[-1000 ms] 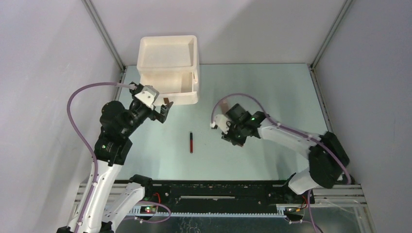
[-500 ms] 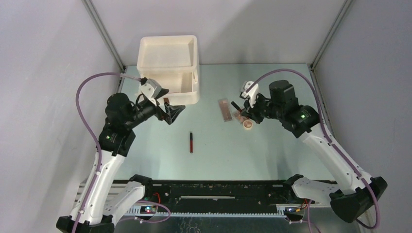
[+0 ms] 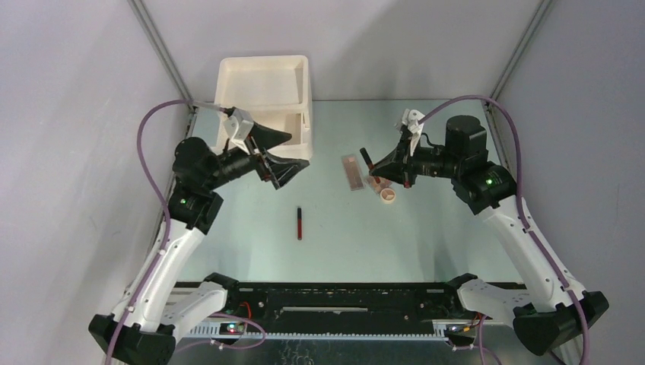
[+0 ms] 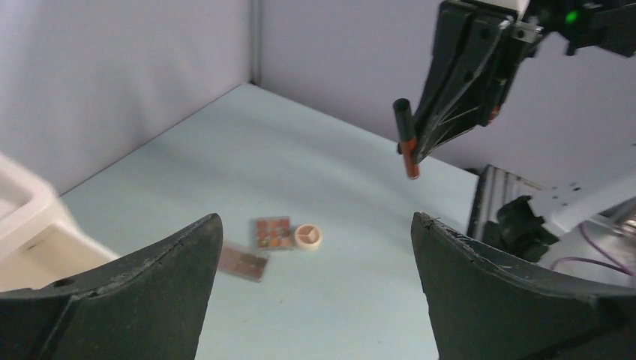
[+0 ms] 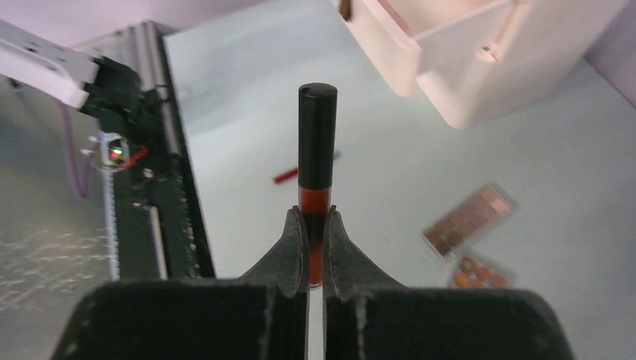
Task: Organize the makeup
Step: Place the lipstick in the drawer.
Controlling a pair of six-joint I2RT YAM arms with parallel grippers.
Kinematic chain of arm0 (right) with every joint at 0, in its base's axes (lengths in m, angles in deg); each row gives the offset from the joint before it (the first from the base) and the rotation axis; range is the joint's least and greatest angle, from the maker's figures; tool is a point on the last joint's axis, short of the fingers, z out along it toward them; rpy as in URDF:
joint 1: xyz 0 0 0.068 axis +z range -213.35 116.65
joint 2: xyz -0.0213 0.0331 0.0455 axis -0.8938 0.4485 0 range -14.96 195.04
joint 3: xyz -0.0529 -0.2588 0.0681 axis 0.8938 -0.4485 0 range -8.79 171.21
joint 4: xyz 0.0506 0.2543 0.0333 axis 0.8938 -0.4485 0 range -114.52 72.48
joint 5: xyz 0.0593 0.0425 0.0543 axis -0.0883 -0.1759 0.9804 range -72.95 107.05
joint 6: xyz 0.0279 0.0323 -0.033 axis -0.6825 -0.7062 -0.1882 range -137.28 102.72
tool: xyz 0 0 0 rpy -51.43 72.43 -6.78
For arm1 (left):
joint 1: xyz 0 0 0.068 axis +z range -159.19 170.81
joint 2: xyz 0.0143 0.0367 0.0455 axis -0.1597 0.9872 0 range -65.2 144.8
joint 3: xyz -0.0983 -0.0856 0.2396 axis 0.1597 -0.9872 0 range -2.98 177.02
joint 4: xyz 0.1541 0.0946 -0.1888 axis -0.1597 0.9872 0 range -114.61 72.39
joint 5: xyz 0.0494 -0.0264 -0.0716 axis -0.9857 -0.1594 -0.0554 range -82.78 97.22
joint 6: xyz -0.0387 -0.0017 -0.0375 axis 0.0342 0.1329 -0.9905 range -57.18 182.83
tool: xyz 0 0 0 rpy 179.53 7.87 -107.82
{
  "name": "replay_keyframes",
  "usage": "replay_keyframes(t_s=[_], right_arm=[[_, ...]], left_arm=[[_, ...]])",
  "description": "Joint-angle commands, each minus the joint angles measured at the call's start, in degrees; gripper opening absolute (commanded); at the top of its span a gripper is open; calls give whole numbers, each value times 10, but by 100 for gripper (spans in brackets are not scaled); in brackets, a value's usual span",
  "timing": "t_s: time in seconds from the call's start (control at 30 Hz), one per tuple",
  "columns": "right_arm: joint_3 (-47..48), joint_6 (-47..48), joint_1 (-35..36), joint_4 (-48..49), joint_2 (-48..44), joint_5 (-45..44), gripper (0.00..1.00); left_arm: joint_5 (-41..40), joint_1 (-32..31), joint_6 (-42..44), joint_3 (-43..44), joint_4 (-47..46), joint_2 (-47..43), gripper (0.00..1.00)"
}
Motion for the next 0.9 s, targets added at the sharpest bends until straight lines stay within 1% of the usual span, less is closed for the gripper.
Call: replay_keyframes(t_s=[0.0,0.13,0.23,0.33,0.63,0.73,0.87], right_arm=[[20,-101,-9,87,12,130,0],[21,-148,-11,113,33,200,0],[21,-151,-11,124,45,241,0],[20,-151,-9,121,54,264,0],[21,-149,18,124,64,302,0],[20,-148,26,126,67,306,0],[21,-142,32,121,72,311,0]], left_arm=[[33,-45,-48,15,-78,16,100],[44,-87,-59,20,-107,29,99],[48,-112,-76,19,-130,38,98],[52,-132,-94,7,-166,43,97],[47,-184,-99,18,-183,89,95],[48,-197,-109,28,-184,109,91],[62,-213,-119,38,-194,129,82]])
